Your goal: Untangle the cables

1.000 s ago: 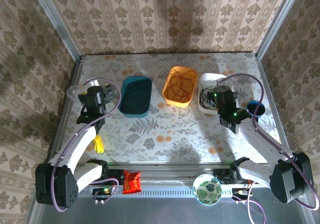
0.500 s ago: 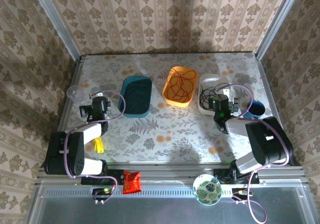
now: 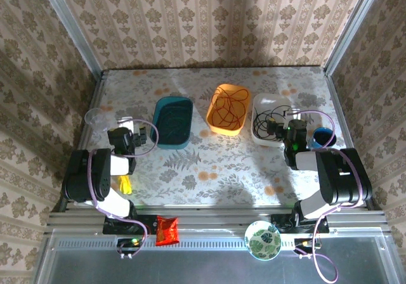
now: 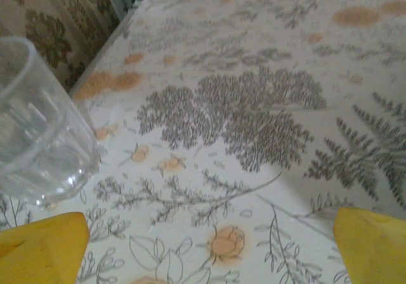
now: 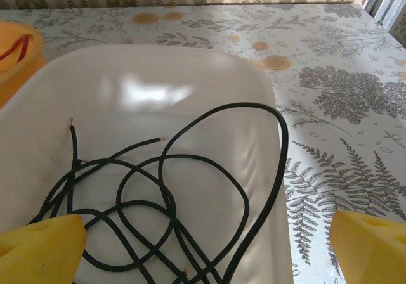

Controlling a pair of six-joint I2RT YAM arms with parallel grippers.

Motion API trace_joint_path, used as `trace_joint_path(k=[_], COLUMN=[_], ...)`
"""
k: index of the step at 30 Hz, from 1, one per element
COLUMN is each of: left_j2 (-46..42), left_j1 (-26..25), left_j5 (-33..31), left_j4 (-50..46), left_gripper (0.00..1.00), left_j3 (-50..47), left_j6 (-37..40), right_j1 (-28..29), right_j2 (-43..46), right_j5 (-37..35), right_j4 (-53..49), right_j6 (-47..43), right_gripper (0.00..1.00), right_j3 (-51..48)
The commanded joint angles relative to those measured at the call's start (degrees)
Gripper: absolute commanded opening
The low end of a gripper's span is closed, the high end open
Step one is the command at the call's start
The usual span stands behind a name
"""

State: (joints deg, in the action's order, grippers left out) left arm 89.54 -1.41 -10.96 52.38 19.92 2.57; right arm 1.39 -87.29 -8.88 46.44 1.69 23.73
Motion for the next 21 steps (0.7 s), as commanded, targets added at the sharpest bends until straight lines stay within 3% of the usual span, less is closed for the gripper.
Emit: trace_joint_path(k=[1, 21], left_j2=[-0.06, -0.24], left_j1=[0.22, 0.18], left_j5=[2.26, 2.34], left_j4=[4.72, 3.97], left_gripper=[1.0, 1.0], left_j3=[0.56, 0.73], left_j6=[-1.09, -1.22], right_j1=[0.46, -0.92], right_j2=[-0.4, -0.36], right_j5=[1.41, 6.0], right_j4=[2.93, 2.1], right_j6=[0.42, 0.41], right_gripper=[1.0, 1.0], right_j3=[-0.5, -0.23])
